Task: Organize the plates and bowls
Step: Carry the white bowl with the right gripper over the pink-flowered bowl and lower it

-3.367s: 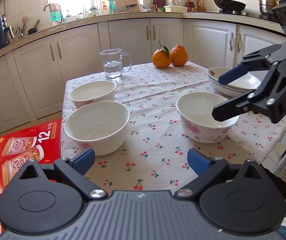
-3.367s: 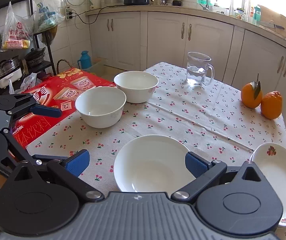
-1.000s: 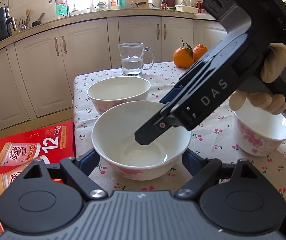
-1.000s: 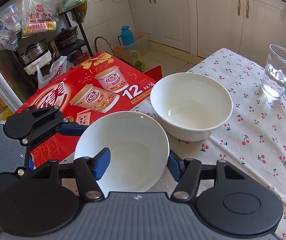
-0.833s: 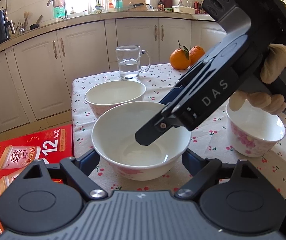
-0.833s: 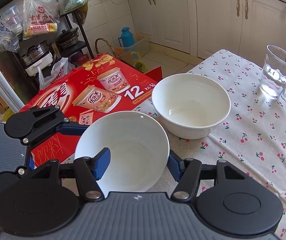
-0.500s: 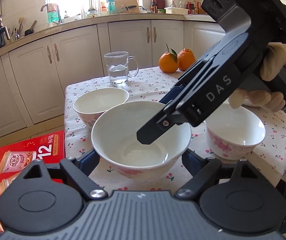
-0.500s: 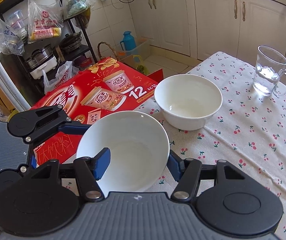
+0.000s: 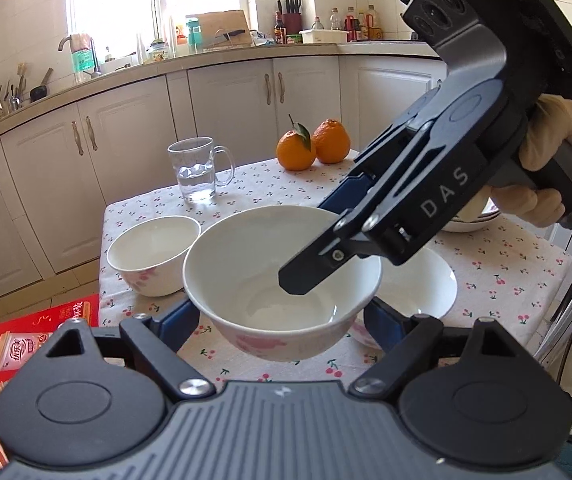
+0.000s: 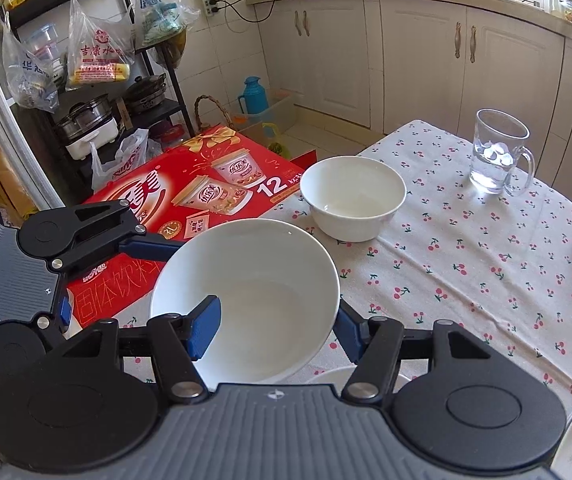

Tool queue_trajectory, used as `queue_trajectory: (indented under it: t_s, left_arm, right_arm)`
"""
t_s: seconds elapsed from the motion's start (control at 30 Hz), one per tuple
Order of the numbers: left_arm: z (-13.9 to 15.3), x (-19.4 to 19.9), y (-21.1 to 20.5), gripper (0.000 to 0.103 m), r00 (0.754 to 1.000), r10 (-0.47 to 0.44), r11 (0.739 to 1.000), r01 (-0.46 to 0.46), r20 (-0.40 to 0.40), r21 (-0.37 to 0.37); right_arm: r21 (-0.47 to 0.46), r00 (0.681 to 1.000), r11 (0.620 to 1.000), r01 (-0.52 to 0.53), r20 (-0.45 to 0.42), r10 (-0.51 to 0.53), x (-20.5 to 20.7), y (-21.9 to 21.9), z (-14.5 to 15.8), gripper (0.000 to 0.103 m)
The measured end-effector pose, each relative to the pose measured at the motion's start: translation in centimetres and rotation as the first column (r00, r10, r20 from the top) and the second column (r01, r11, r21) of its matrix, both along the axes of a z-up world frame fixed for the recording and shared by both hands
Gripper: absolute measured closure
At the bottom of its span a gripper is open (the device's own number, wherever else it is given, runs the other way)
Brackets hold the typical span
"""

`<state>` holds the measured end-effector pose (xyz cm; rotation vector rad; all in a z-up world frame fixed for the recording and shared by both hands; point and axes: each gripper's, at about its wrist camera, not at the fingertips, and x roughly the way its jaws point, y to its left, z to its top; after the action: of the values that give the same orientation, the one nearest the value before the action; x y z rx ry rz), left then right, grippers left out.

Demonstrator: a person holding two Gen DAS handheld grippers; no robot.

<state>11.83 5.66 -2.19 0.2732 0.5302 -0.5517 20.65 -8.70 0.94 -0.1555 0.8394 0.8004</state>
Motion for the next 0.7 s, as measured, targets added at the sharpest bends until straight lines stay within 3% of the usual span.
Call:
queue_trajectory:
  t_s: [0.7]
  left_arm:
    - [-1.2,0.0,-6.8,0.014,0.990,-0.125,0.992,0.124,-0.064,-0.032]
  right_arm:
    - [-0.008,0.988,0.988,0.152,0.004,-0.152,-3.0,-8.3,-0.9,0.036]
